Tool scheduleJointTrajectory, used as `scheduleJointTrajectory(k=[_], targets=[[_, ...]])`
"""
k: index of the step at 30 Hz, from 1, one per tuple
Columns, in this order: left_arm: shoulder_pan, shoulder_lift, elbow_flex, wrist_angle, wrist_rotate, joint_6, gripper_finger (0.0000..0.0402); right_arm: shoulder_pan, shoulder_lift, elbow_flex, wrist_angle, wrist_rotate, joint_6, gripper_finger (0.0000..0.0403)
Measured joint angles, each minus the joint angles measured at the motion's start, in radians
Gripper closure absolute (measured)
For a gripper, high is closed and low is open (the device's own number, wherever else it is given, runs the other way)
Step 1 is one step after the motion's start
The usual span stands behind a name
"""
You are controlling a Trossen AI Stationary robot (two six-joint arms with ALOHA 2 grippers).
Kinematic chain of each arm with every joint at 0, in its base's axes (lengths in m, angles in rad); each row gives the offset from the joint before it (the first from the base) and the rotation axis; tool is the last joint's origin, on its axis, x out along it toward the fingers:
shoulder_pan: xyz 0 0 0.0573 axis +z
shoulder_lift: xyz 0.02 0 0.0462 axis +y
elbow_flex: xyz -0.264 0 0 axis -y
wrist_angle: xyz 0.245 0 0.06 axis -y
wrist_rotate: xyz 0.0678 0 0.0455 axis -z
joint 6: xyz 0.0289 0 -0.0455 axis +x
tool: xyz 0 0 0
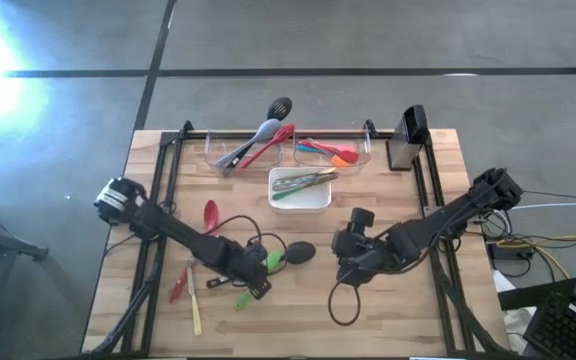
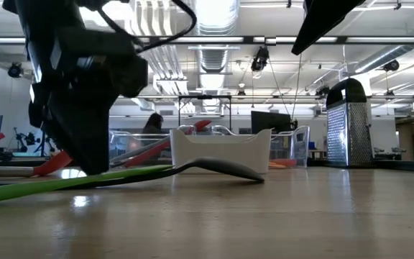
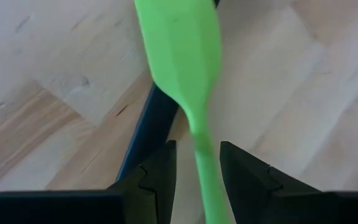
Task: Pick & Place Kitchen Items
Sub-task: Put the green spatula into the right transparent bin
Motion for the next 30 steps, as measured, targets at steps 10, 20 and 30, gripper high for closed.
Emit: scheduleJointTrajectory(k=[10,20,30], targets=[[0.000,0.073,0.002,0.059,0.004,-0.014,0.0275,0.000,0.000,0.000,0.005,0.000,0.000,0.0199],[0.003,0.096,0.003,0.073,-0.006,0.043,0.0308,0.000,0.000,0.000,0.009,0.000,-0.003,0.0200],[0.000,0.047,0.032,0.065,-0.080,0.139,0.0371,0.000,0.000,0.000,0.010,0.000,-0.003,0.0200]])
